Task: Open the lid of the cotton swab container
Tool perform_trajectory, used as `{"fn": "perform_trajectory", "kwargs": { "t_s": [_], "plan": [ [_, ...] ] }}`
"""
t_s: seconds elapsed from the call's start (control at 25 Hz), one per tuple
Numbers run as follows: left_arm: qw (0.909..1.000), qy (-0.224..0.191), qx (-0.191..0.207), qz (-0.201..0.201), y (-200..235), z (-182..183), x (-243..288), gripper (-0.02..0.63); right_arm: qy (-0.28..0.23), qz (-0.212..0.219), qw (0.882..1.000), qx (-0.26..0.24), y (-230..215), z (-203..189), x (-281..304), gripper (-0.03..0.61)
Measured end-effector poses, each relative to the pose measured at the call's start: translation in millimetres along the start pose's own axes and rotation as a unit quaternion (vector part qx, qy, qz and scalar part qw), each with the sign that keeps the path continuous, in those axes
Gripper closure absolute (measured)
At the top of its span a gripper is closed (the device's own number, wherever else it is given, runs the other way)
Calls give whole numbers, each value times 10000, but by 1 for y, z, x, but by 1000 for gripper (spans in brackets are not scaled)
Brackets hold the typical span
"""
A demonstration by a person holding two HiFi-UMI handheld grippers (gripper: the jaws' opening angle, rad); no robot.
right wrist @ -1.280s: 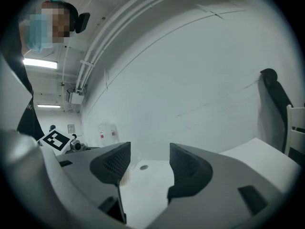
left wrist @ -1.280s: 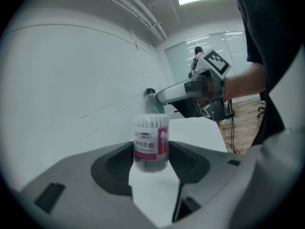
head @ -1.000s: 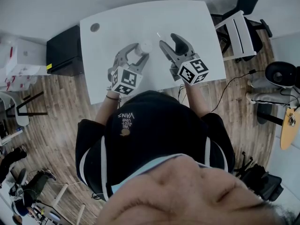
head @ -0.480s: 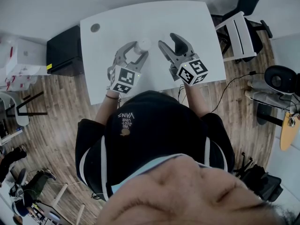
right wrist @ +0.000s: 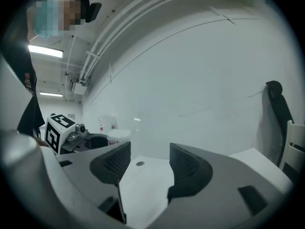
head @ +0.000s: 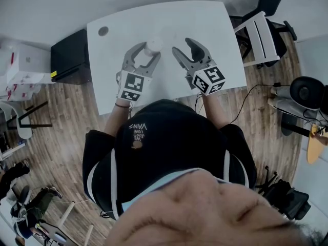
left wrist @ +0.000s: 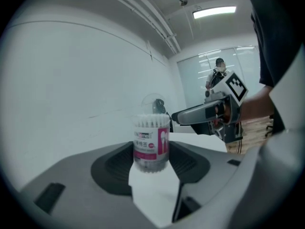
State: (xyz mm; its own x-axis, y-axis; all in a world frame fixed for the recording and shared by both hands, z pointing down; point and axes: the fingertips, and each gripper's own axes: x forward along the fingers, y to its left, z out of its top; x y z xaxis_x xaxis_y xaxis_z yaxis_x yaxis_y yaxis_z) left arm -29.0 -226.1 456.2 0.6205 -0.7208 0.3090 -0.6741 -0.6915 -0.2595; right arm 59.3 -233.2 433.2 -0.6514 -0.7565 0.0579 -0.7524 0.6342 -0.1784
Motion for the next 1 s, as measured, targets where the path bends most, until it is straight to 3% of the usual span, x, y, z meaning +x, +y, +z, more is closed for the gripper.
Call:
{"fn": "perform_trajectory", "kwargs": {
  "t_s": [0.6, 1.0],
  "plan": [
    [9986, -197, -375, 312, 20, 7, -18, 373, 182, 101, 9996, -194, 18, -8, -4, 361],
    [9981, -220, -443, 368, 13, 8, -27, 373, 133, 192, 9992, -321, 28, -6, -17, 500]
  ]
}}
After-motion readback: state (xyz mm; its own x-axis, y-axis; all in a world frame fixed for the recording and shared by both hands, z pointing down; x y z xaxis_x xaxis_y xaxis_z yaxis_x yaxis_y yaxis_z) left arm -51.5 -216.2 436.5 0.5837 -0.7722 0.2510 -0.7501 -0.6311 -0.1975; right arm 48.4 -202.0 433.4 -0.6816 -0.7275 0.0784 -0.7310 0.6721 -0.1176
